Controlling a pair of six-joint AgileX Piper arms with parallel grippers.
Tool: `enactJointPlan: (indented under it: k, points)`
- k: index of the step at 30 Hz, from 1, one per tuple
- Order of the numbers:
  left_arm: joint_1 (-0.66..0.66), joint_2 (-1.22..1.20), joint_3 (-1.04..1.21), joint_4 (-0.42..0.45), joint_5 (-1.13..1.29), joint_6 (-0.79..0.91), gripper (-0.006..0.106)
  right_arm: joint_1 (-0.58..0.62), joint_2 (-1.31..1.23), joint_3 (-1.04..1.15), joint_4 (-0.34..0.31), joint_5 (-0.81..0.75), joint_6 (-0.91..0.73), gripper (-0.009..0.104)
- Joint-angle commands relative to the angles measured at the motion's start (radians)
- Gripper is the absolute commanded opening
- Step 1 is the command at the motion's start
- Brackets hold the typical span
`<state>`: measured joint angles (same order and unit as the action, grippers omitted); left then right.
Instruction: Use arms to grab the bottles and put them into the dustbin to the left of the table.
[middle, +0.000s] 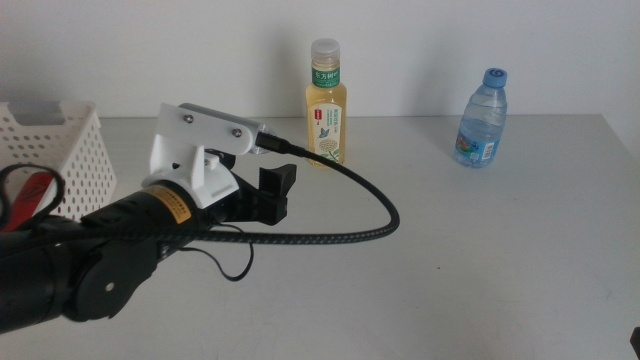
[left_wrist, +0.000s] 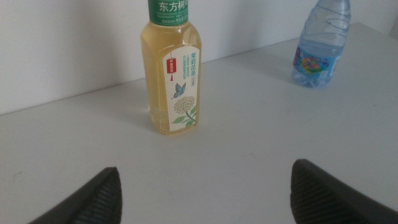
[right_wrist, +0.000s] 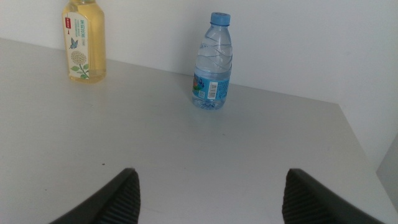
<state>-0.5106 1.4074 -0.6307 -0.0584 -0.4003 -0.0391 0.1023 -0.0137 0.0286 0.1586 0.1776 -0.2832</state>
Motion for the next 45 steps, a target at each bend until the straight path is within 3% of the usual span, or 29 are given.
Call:
enactJointPlan:
  k: [1,17,45]
  points:
    - [-0.005,0.040,-0.071,-0.020,-0.108,0.005,0.092,-0.008,-0.021,-0.009,-0.005,-0.071,-0.005,0.058]
    - [0.024,0.502,-0.543,-0.013,-0.104,0.066,0.092,-0.008,-0.021,-0.009,-0.005,-0.071,-0.005,0.058]
    - [0.056,0.772,-0.901,-0.039,-0.083,0.062,0.092,-0.008,-0.021,-0.009,-0.005,-0.071,-0.005,0.058]
